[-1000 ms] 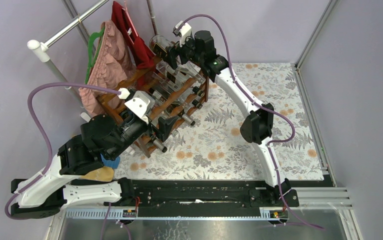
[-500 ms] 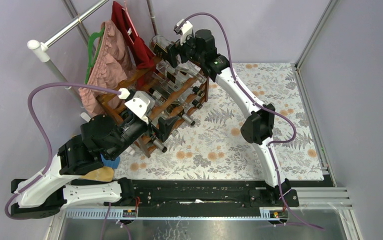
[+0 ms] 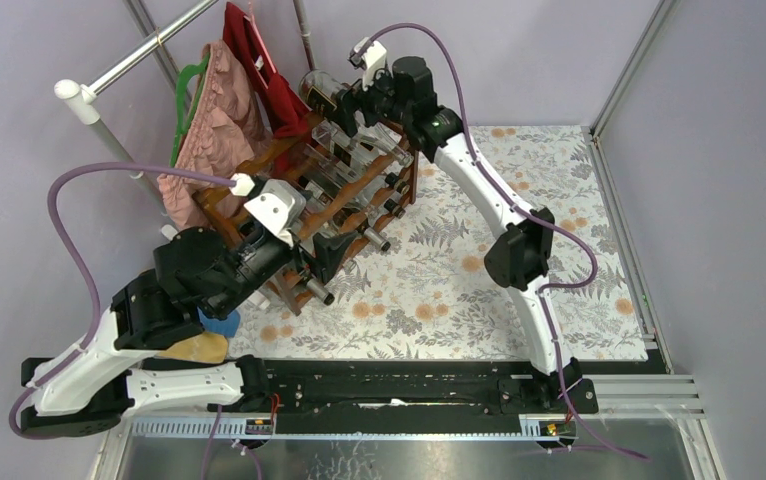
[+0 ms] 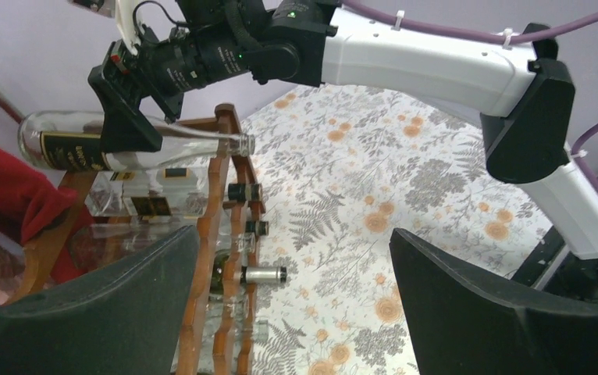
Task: Put the wine bottle on the wine rack
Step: Reset both arms
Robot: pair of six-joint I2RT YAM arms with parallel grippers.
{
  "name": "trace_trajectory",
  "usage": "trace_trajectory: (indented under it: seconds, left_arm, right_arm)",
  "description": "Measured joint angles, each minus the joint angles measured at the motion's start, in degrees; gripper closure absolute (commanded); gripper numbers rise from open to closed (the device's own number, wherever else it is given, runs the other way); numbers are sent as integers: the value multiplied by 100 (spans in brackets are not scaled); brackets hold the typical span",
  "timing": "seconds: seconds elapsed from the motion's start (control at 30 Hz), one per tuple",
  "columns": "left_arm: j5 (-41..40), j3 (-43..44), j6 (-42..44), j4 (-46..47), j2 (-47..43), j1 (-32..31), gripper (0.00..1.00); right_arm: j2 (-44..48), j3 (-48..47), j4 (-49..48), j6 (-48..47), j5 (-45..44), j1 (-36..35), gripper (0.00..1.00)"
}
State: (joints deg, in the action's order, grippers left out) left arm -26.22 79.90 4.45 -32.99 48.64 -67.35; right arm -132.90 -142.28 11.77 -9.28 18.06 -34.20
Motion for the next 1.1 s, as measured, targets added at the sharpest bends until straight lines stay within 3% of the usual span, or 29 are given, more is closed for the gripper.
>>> trace_trajectory:
  seconds: [0.27,0.47,0.57,0.73,0.83,1.1]
  left_arm:
    - [533,588,-55,232,264,0,1]
    - [638,761,-227,817,560,13,1]
    - [826,817,-348,931,804,254,1]
    - [1954,955,-988,1080,1434,2028,1]
    - [2347,951,-1381,1075,1646,2750,1]
    - [2741,957,-1742,1073,859,2881,1]
  right_arm:
    - [767,50,584,90,1056,514,0]
    - [3029,1910,730,293,1561,1668,0]
    - [4312,2975,986,9,1180,1860,0]
    - [5967,4033,1615,-640,251,1679,0]
    - [6575,4249,1974,-750,-289,1700,0]
    - [7420,4256,2382,-155,-1832,1705,0]
